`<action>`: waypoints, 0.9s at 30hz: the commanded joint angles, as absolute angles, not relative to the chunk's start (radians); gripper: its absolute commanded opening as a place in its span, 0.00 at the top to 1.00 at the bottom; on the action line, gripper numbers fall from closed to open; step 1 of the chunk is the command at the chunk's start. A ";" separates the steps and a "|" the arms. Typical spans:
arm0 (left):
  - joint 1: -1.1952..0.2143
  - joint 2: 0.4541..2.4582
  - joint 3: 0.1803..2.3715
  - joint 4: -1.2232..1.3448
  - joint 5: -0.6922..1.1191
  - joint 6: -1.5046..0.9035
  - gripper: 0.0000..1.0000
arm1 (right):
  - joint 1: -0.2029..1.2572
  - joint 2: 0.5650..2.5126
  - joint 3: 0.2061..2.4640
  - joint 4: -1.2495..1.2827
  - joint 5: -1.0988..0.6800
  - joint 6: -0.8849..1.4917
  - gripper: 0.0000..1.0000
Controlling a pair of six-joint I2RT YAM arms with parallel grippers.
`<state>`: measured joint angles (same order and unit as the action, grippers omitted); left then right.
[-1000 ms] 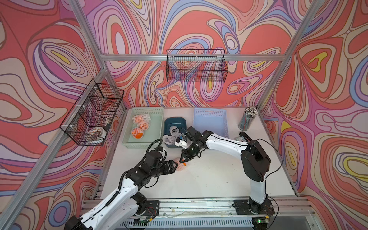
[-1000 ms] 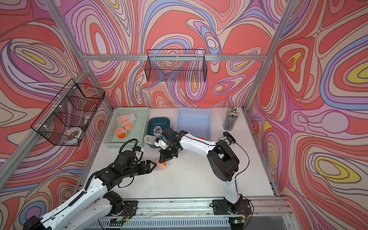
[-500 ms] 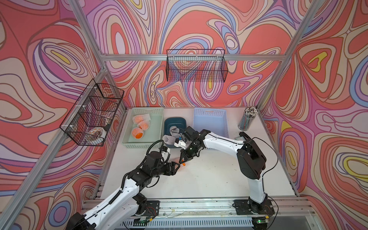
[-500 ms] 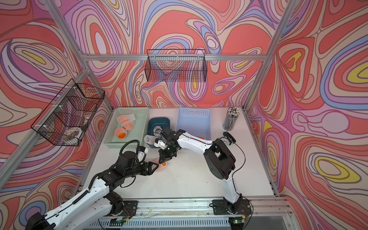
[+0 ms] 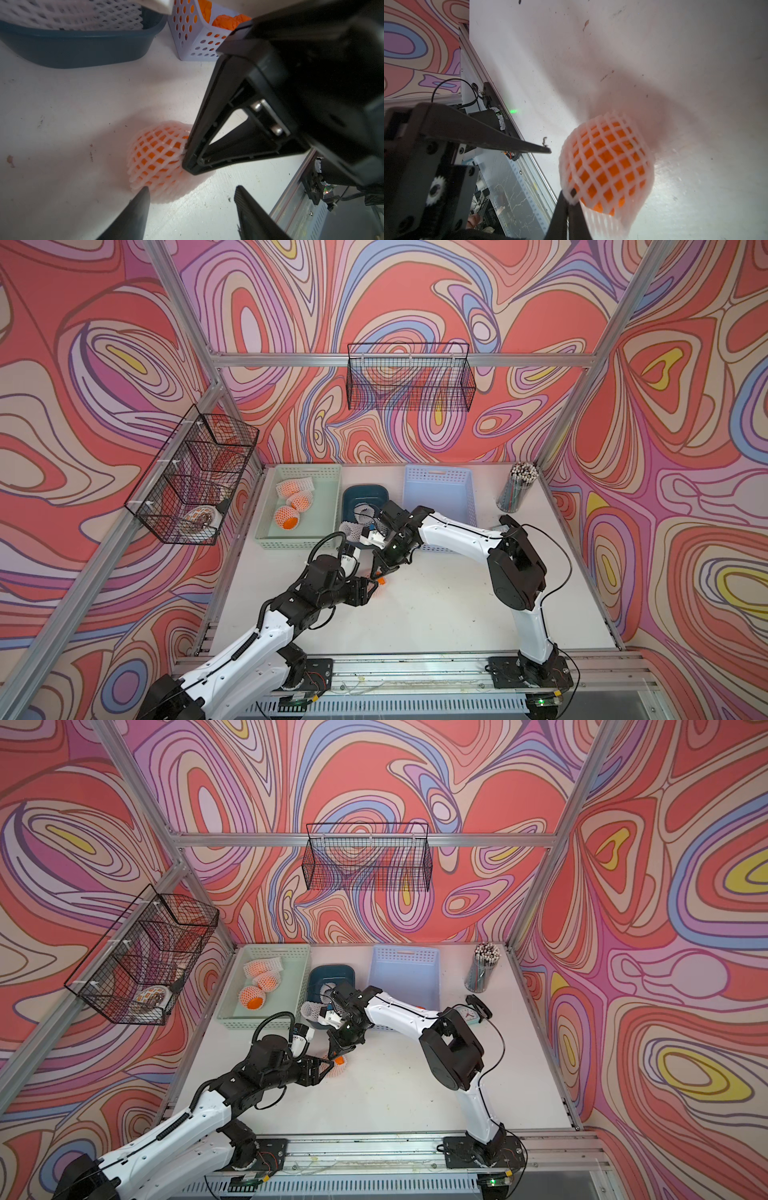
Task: Remove foam nets from oranges
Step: Remove the foam net from the orange.
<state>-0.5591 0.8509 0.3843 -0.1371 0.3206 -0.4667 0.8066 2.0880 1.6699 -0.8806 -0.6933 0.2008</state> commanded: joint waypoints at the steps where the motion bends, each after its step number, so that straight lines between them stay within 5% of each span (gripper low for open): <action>1: -0.566 0.860 0.363 -0.091 0.313 -0.458 0.35 | 0.811 2.110 1.689 -0.890 -0.721 0.204 0.94; 27: -0.569 0.914 0.339 -0.057 0.233 -0.538 0.57 | 0.784 2.114 1.767 -0.897 -0.749 0.316 0.75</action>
